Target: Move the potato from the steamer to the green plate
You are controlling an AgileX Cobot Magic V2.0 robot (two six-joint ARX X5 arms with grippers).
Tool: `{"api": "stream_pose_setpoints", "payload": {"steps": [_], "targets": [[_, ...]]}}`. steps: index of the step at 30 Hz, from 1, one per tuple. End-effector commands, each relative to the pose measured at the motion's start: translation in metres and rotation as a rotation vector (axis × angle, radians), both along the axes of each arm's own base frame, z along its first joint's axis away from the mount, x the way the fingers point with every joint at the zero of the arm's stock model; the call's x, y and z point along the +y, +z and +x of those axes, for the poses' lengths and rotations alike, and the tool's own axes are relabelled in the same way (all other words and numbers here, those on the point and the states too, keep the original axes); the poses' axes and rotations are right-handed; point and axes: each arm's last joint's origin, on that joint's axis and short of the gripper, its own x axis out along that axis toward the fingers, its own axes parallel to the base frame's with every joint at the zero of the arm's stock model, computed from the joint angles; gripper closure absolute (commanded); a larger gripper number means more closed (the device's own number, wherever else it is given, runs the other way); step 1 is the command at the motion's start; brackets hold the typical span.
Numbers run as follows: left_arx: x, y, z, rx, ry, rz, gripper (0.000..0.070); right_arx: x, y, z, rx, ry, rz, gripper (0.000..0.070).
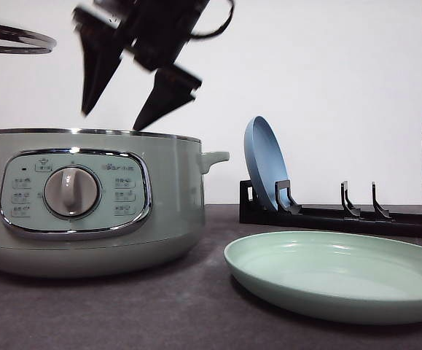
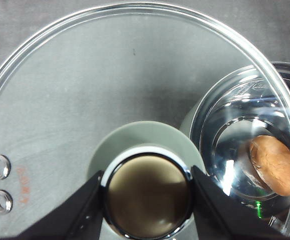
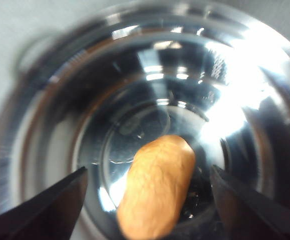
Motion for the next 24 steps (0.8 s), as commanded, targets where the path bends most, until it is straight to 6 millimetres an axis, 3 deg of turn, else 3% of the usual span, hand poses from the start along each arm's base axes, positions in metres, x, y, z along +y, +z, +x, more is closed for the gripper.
{"api": "stream_pose_setpoints", "payload": {"steps": [1,9,24], "targets": [[0.001,0.01,0.001,-0.069,-0.003,0.005,0.07,0.011,-0.005,0.001,-0.027,0.013,-0.003,0.0203],[0.001,0.01,0.001,-0.069,-0.004,0.005,0.07,0.025,-0.034,0.002,-0.017,0.002,-0.08,0.0202],[0.001,0.01,0.001,-0.069,-0.003,0.005,0.07,0.034,-0.066,0.003,0.039,0.012,-0.154,0.0203]]}}
